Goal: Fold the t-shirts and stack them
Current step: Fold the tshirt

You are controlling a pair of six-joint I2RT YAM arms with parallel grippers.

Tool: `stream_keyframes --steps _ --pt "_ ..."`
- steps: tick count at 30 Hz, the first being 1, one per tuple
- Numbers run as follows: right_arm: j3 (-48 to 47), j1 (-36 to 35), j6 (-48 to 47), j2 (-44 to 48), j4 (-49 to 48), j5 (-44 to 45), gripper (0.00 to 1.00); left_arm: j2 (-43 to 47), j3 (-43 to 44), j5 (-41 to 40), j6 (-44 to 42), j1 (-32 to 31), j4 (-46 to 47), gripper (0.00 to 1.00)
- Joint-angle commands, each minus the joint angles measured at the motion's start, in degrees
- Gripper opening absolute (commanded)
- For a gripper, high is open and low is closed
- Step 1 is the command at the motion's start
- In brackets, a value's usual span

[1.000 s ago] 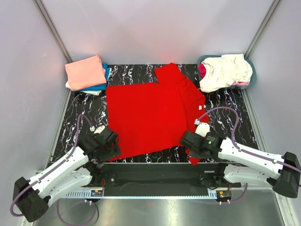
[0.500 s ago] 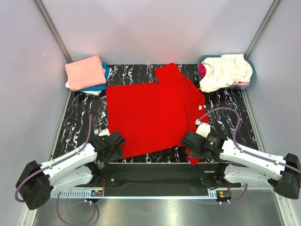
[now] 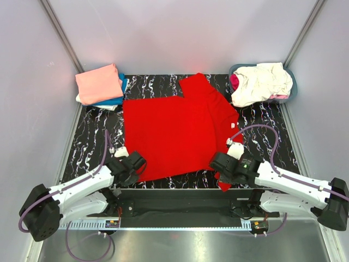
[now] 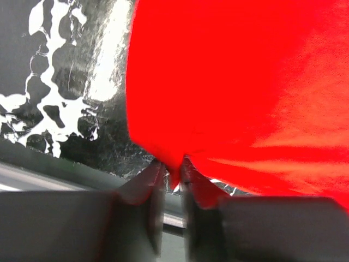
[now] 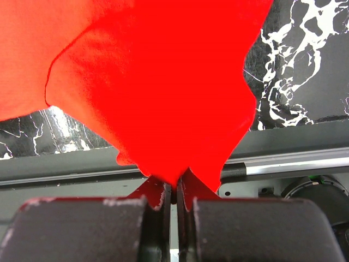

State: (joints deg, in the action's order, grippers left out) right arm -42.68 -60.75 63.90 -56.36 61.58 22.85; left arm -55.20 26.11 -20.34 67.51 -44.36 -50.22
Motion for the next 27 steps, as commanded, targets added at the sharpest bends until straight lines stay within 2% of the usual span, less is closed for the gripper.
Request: stream_keyframes --steps 1,5,7,11,19,23,27 --pt "0.14 -0.25 2.01 0.11 0.47 0.44 0.0 1.49 0.43 -2.61 -0.88 -0.46 1.35 0.13" --pt "0.4 -0.24 6.58 3.26 3.89 1.92 0.0 3.69 3.77 -1.11 -1.24 -0.73 -1.28 0.05" --pt "0.49 -0.24 9.38 7.99 5.82 3.16 0.0 6.32 6.22 -0.84 -1.06 -0.73 -4.53 0.05" --pt "-0.74 -0.25 8.26 14.17 6.88 5.27 0.0 13.34 10.44 -1.46 -0.27 -0.73 -11.2 0.09" --pt "-3.63 -0.33 3.26 8.73 4.69 0.79 0.0 9.77 19.15 -4.27 -3.87 -0.29 -17.37 0.14" --pt "-7.59 -0.33 0.62 7.41 5.3 2.63 0.0 5.91 21.79 -4.18 -7.47 0.23 -17.37 0.15" --pt "-12.6 0.19 -3.76 3.03 5.74 5.01 0.0 3.44 25.04 -3.4 -12.21 5.31 -16.76 0.16"
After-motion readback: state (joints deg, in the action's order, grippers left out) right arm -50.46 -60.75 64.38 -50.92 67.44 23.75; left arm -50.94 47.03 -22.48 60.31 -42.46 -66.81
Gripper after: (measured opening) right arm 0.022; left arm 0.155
